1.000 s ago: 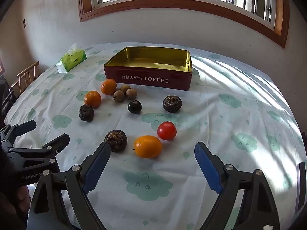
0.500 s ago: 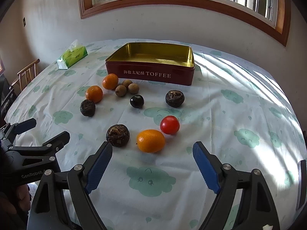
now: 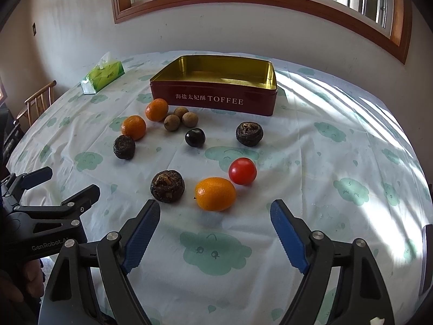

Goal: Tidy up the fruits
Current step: 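Move both tools toward the fruits near the tin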

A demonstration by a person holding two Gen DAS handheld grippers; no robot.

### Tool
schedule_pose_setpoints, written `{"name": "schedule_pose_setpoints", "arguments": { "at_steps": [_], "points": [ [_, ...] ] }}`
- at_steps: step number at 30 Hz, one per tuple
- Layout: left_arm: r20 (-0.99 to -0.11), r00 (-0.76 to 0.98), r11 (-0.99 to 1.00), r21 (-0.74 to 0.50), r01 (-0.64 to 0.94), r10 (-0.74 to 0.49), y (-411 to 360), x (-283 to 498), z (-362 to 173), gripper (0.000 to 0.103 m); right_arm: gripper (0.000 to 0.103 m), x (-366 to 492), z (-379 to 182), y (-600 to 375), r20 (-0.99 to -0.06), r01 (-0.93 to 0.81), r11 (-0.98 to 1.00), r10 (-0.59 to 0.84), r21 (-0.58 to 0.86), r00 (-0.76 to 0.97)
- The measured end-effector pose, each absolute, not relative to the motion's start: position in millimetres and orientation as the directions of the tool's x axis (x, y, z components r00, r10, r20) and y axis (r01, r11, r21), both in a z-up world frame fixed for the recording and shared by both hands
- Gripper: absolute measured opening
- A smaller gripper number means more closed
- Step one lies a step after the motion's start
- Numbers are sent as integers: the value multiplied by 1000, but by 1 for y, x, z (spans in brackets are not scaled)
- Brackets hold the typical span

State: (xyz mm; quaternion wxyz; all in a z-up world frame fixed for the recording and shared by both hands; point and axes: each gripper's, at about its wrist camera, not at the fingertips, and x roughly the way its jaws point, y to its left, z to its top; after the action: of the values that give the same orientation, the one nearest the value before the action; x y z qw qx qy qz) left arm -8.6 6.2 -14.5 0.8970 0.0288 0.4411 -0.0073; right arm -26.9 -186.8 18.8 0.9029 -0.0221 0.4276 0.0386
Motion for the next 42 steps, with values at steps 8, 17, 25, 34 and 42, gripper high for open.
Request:
{"name": "schedule_pose_setpoints", "arguments": {
  "at_steps": [8,17,25,34,42],
  "points": [
    [-794,608,998,46,39,13,6,-9,-17,102,79,-27,16,-187,-778,-91,996,56,-1,626],
    [-790,612,998,53,39,18,5,-11,-17,102,75,-31,15,-185,-779,-94,996,61,3,624],
    [-790,613,998,52,39,17,4,-11,-17,102,75,-33,15,-184,-780,-96,995,67,9,622],
    [-790,612,998,53,38,19,4,-12,-17,102,74,-38,14,-182,-780,-97,995,72,15,621],
    [-786,619,998,47,30,18,7,-19,-17,102,74,-44,13,-180,-778,-101,995,82,24,623]
  ]
}}
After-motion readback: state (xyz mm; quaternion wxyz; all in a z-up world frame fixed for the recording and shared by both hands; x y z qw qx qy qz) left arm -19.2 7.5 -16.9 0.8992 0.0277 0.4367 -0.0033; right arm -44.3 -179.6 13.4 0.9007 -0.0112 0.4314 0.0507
